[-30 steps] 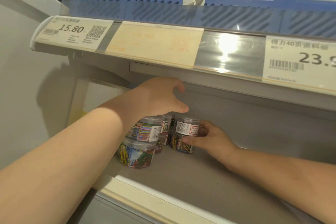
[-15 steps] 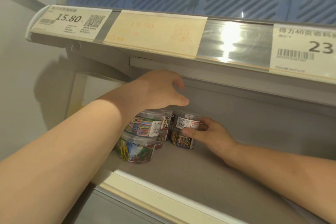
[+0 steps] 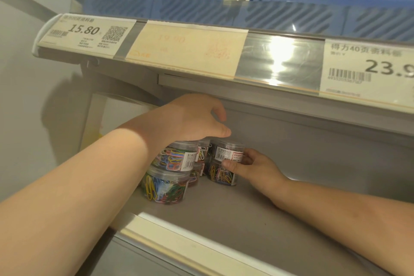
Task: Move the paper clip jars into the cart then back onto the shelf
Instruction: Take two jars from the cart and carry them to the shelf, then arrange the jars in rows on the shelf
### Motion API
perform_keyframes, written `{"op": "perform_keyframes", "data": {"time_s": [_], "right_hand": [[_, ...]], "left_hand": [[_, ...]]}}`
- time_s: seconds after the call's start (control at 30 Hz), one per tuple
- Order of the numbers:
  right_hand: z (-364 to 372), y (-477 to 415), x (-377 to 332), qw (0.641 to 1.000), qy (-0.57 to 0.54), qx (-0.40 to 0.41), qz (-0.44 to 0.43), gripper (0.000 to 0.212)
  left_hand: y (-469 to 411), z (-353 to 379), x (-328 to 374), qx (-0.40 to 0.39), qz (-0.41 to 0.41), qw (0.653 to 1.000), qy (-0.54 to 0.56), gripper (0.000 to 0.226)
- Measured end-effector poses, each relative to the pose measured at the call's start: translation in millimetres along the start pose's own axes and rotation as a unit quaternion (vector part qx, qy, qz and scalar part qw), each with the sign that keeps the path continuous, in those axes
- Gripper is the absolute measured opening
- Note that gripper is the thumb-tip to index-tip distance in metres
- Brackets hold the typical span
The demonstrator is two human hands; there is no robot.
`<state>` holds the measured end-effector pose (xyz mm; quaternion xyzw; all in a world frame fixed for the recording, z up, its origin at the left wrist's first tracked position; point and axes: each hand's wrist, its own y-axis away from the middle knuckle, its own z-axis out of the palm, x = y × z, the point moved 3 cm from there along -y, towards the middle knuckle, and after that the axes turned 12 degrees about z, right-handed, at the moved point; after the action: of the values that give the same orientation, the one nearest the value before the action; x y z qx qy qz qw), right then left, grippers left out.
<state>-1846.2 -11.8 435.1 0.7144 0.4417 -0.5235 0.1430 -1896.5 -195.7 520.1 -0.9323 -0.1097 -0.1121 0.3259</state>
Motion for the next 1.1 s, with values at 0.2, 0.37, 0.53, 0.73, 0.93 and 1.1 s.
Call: {"op": "perform_keyframes", "data": {"time_s": [0.2, 0.37, 0.53, 0.73, 0.93, 1.1], "right_hand": [[-2, 6, -7, 0.999, 0.029, -0.013, 0.014, 0.042], [-15, 24, -19, 0.996, 0.079, -0.004, 0.029, 0.032], [-27, 54, -40, 0.992, 0.125, 0.036, 0.006, 0.076], [-50, 121, -56, 0.992, 0.12, 0.038, 0.006, 0.066], [-80, 199, -66, 0.992, 0.115, 0.049, 0.018, 0.054], [-104, 286, -82, 0.987, 0.131, 0.096, 0.006, 0.05]], "left_hand": [[-1, 2, -1, -0.023, 0.022, 0.999, -0.019, 0.028], [1, 7, 2, -0.047, 0.043, 0.997, -0.043, 0.025], [7, 8, 18, -0.085, 0.053, 0.987, -0.129, 0.032], [35, 10, 61, -0.115, 0.069, 0.971, -0.199, 0.032], [83, 10, 118, -0.099, 0.096, 0.981, -0.135, 0.03], [114, 11, 180, -0.101, 0.151, 0.978, -0.102, 0.033]]}}
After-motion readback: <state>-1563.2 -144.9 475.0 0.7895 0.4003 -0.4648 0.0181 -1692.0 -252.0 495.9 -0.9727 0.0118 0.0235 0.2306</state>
